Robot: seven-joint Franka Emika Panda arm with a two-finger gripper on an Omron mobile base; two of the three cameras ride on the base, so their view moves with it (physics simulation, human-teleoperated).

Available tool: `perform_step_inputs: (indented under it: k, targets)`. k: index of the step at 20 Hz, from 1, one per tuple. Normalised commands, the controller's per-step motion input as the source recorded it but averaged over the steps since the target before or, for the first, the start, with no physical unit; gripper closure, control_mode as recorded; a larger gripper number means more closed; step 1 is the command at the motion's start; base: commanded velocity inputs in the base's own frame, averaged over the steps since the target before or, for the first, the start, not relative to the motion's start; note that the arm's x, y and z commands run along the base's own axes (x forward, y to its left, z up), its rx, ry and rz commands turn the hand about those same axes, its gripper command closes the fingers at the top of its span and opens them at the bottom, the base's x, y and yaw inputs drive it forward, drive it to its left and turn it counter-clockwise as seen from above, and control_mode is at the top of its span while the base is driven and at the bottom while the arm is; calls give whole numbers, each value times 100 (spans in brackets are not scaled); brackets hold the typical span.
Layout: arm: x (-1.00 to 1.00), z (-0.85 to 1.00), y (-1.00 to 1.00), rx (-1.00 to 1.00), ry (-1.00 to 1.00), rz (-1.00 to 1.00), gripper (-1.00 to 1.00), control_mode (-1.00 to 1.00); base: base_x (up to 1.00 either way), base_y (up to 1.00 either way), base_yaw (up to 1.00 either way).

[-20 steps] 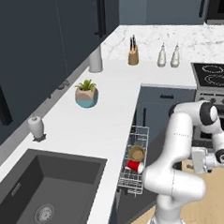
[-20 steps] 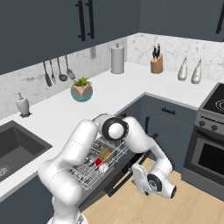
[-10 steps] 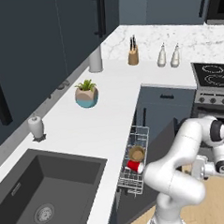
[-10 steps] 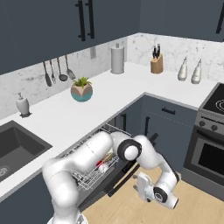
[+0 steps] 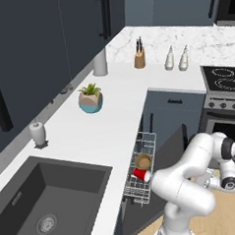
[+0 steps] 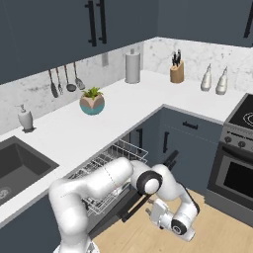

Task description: Pick up the cup and bowl from the counter, place them in the dishwasher, and close the dishwasher door.

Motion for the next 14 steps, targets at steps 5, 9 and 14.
perform_step_inputs:
  k: [5, 9, 14]
  targets:
    - [28, 10, 75, 7, -7, 0, -100, -100, 0, 0, 0]
    - [0, 74, 38, -1, 10, -2, -100, -100, 0, 0, 0]
    - [0, 86, 81, -12, 24, -11, -100, -100, 0, 0, 0]
